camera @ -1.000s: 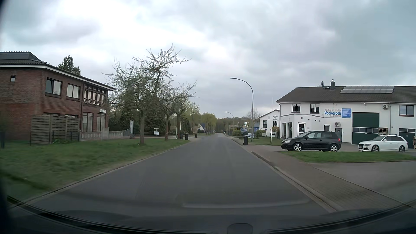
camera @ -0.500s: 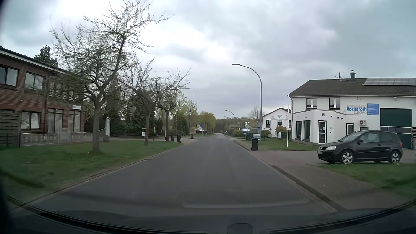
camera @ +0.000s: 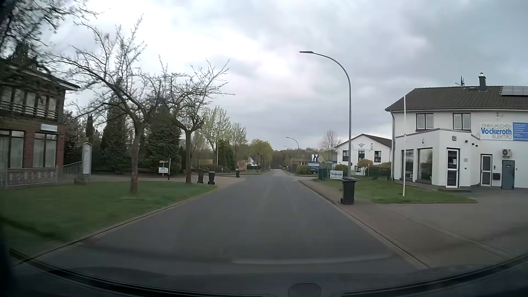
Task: Follow the waypoints while adhering to traffic rules and regulations
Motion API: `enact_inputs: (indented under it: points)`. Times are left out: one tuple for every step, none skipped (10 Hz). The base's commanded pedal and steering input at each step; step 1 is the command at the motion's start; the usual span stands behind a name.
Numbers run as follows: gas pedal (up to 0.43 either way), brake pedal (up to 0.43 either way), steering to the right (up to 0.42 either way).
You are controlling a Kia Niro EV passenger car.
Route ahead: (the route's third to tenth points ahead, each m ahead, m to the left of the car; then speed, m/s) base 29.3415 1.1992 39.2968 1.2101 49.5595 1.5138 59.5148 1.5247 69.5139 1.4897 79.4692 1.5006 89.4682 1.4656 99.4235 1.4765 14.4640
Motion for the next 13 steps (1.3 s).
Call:
enact_inputs:
  points:
    - [0.157, 0.0, 0.005]
    - [0.157, 0.0, 0.005]
    - [0.157, 0.0, 0.004]
    - [0.157, 0.0, 0.004]
    - [0.157, 0.0, 0.002]
    - [0.157, 0.0, 0.001]
    - [0.157, 0.0, 0.001]
    - [0.157, 0.0, 0.001]
    - [0.157, 0.0, 0.001]
    - [0.157, 0.0, 0.001]
    - [0.157, 0.0, 0.0]
    - [0.157, 0.0, 0.0]
    - [0.157, 0.0, 0.0]
